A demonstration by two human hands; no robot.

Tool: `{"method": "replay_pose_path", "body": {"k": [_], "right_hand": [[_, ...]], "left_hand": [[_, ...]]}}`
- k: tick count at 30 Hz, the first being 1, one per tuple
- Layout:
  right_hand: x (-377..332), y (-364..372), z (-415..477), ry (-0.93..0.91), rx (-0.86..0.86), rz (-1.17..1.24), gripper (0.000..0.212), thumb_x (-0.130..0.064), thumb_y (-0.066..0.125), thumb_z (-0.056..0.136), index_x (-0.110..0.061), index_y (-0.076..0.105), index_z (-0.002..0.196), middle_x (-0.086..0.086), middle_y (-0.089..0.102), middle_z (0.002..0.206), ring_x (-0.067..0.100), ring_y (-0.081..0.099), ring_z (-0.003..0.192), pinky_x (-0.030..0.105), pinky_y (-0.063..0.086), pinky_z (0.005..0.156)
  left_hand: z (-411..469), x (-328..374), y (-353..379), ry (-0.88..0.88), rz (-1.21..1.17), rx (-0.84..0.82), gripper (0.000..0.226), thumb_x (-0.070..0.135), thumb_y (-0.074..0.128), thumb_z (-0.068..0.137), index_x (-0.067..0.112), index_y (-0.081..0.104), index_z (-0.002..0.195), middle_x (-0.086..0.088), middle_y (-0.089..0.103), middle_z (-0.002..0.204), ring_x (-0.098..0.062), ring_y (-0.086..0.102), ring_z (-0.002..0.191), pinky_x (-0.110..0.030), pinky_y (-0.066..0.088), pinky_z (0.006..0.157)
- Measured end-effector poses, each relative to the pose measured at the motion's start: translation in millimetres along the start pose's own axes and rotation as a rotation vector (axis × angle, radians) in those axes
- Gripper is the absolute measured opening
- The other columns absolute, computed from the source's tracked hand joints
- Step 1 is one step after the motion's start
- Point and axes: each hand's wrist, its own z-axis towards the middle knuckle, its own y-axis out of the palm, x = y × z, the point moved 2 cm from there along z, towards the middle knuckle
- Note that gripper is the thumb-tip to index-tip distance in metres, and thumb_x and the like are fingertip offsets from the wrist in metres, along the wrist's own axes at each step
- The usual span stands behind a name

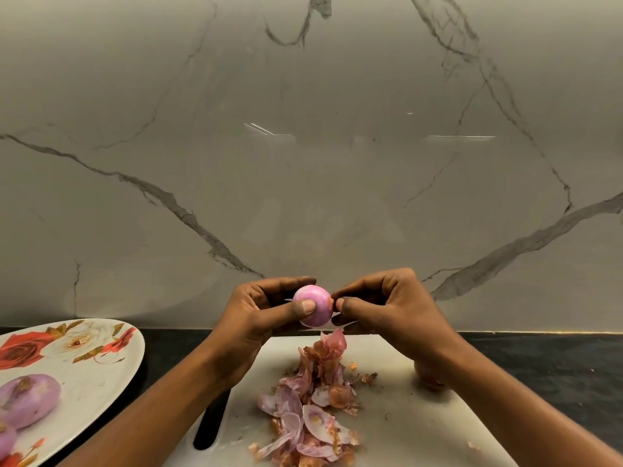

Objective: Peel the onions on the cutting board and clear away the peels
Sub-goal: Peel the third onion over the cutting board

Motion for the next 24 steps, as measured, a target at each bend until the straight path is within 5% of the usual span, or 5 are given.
{"method": "replay_pose_path", "body": {"k": [7,14,19,24], "right_hand": [[1.7,4.5,-2.4,-0.137,0.011,-0.117,0.041,-0.030,0.088,0.085,-0.018,0.078,0.123,-0.004,0.081,0.107,0.009,0.079,0.096,0.033,0.067,0.080],[1.4,4.4,-0.2,-0.096,0.032,-0.122,0.006,-0.021,0.083,0.091,-0.016,0.082,0.092,0.001,0.080,0.081,0.019,0.079,0.077,0.039,0.068,0.072],[0.6,-0.6,1.6,0.012,0.075,0.033,0.005,-0.008,0.079,0.093,-0.005,0.078,0.089,0.010,0.080,0.081,0.021,0.081,0.081,0.040,0.068,0.077],[2.1,-1.4,2.2,0.036,0.102,0.038,0.006,-0.008,0.079,0.092,-0.005,0.077,0.086,0.009,0.080,0.080,0.022,0.080,0.078,0.037,0.067,0.076]], "left_hand": [[-0.1,-1.8,0.0,0.023,0.044,0.027,0.059,0.022,0.087,0.067,0.010,0.073,0.123,-0.011,0.079,0.115,-0.033,0.076,0.107,-0.041,0.065,0.088],[-0.5,-0.9,0.8,0.040,0.020,0.046,0.053,0.016,0.084,0.072,0.009,0.073,0.123,-0.012,0.079,0.116,-0.032,0.076,0.108,-0.036,0.064,0.086],[1.1,-1.0,-0.9,-0.021,-0.175,-0.028,0.035,0.008,0.077,0.090,0.005,0.074,0.125,-0.020,0.073,0.127,-0.043,0.071,0.116,-0.043,0.064,0.088],[0.8,3.5,-0.6,-0.070,-0.366,-0.115,0.046,0.014,0.058,0.094,0.001,0.063,0.138,-0.022,0.067,0.138,-0.046,0.071,0.109,-0.041,0.065,0.087]]}}
